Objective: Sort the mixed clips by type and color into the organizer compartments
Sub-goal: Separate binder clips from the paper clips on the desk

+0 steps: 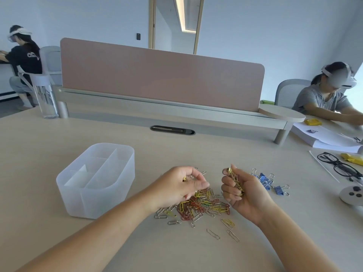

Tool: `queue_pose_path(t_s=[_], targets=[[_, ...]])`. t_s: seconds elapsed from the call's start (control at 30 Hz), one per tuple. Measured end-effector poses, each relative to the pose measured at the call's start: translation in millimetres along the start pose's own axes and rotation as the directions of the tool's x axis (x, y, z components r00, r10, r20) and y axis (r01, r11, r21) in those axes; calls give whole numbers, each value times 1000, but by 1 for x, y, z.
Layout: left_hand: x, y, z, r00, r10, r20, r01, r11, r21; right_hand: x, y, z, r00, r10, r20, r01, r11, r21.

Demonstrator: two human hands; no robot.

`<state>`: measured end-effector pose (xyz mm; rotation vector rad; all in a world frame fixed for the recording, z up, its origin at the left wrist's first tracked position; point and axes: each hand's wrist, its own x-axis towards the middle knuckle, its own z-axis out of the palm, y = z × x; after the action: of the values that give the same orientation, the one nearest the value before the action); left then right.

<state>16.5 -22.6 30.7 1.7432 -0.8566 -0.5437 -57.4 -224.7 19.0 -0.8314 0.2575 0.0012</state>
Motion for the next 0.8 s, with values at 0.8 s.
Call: queue_pose_path(t_s=[0.8], targets=[[132, 14, 18, 953, -244, -177, 194, 946, -261, 63, -36, 19, 895, -176, -411, 285, 933, 221]])
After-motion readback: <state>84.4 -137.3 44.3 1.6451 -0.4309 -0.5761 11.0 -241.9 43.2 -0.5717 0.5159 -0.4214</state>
